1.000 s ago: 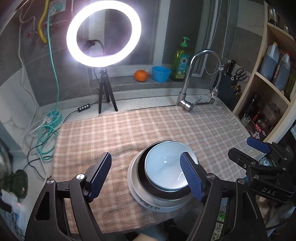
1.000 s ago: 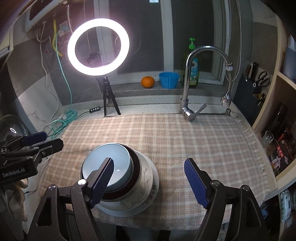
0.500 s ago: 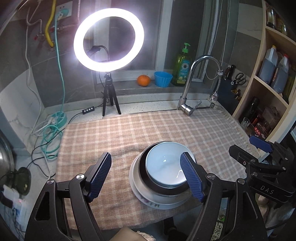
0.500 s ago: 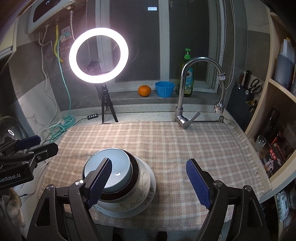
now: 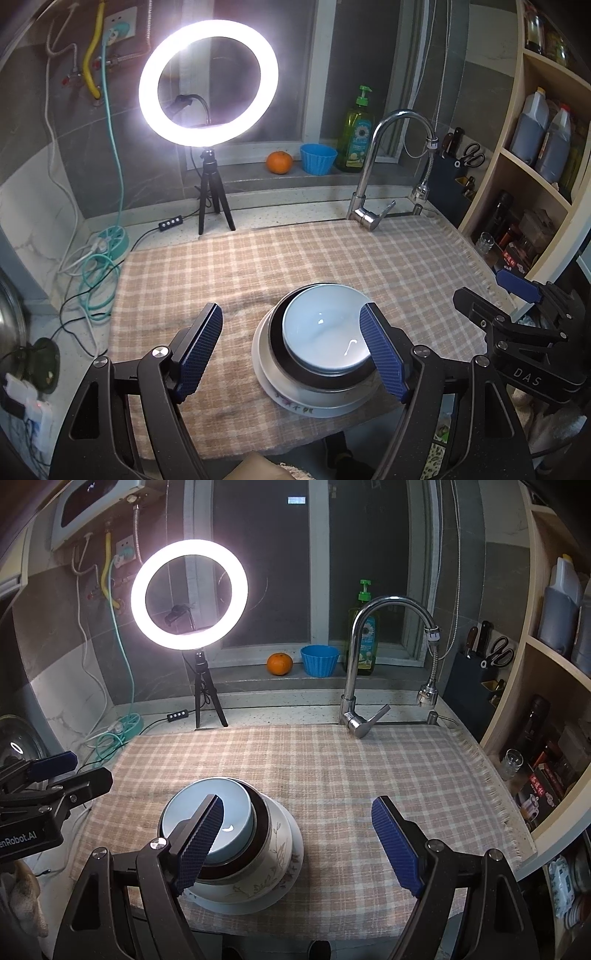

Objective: Organize plates and bowls

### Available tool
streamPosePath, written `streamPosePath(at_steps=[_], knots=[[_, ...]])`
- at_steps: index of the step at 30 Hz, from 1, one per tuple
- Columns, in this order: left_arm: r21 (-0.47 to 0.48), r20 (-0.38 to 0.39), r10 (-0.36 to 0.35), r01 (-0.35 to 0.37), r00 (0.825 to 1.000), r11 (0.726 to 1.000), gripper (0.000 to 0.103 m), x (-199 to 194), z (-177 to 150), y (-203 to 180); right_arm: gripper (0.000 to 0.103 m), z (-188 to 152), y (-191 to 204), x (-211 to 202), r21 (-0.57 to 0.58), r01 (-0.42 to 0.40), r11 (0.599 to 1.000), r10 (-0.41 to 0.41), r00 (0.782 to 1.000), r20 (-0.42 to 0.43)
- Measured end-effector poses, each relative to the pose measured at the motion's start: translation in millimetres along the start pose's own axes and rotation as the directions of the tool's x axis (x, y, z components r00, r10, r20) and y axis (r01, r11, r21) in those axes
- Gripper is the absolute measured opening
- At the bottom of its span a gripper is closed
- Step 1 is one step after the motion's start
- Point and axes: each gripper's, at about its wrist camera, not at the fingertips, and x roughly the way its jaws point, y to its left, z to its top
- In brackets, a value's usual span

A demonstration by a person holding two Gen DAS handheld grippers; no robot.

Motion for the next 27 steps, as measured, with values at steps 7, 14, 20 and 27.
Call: streamPosePath(at_steps=[7,14,20,27], knots=[[-0.001,0.003,0.003,-0.003,1.0,1.0,0.077,-0.4,1.7,-0.6,0.079,-0.3,-0.4,1.1,-0.002,-0.001,1.0,0.001,1.0,-0.003],[-0.002,0.004,0.004,-0.004,1.0,1.0,0.077,-0.3,1.8,-0.7,0.079,-0.4,0.4,1.1,0.0,-0.001,1.0,0.001,1.0,-0.004],[-0.002,0.004,0.002,-0.002,1.0,1.0,0.077,0.3,2.4,0.5,0.079,-0.6,0.9,1.9,-0.004,0.0,1.0,0.0,1.0,-0.005],[-0.006,0.001,0.005,-0.005,1.0,1.0,0.077,0.8,2.7,1.0,0.079,-0.6,-0.6,7.5,-0.015,-0.002,1.0,0.001,1.0,-0.014]])
